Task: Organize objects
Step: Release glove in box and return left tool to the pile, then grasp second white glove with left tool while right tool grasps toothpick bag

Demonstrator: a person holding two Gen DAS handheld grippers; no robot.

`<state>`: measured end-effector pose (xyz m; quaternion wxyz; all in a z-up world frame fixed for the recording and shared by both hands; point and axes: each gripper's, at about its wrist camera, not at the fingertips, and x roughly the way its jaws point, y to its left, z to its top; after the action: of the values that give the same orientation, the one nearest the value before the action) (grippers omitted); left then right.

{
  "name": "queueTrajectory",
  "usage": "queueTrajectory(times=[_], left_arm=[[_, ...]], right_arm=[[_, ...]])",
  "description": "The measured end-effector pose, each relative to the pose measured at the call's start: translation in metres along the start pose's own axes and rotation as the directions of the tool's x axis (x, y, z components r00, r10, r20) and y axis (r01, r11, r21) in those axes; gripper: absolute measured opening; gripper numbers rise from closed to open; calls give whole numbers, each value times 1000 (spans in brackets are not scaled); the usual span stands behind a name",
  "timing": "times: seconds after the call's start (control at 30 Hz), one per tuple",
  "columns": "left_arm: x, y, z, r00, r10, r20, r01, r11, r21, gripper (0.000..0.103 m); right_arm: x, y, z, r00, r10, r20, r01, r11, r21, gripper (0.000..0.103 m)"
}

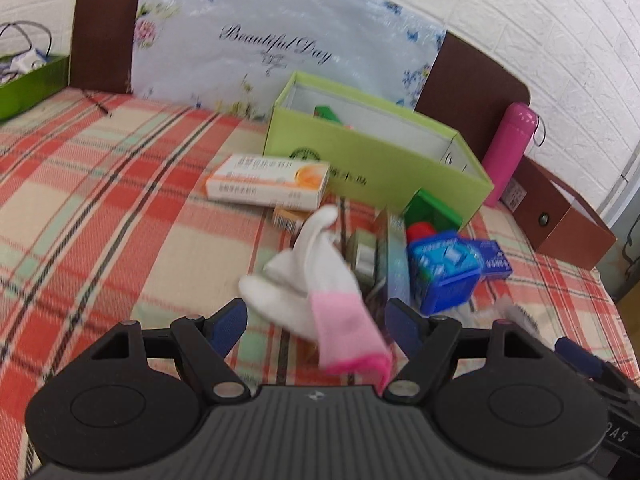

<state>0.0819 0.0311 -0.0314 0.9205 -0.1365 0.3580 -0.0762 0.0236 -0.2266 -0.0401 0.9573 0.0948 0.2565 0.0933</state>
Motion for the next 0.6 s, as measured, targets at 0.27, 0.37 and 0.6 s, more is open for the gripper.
queueTrajectory(times=[0.27,0.37,0.6], left_arm=[[15,-5,-2,999,-37,-11,37,999,-15,78],[27,-10,2,999,-45,-17,46,999,23,55],[17,6,-5,987,-117,-108,127,988,89,11]], right_arm=[[-2,6,-15,999,-24,-29,23,1000,-16,103],[-5,5,-11,999,-45,-16,45,998,-33,103],[6,0,-7,994,-105,-38,98,985,-144,103]])
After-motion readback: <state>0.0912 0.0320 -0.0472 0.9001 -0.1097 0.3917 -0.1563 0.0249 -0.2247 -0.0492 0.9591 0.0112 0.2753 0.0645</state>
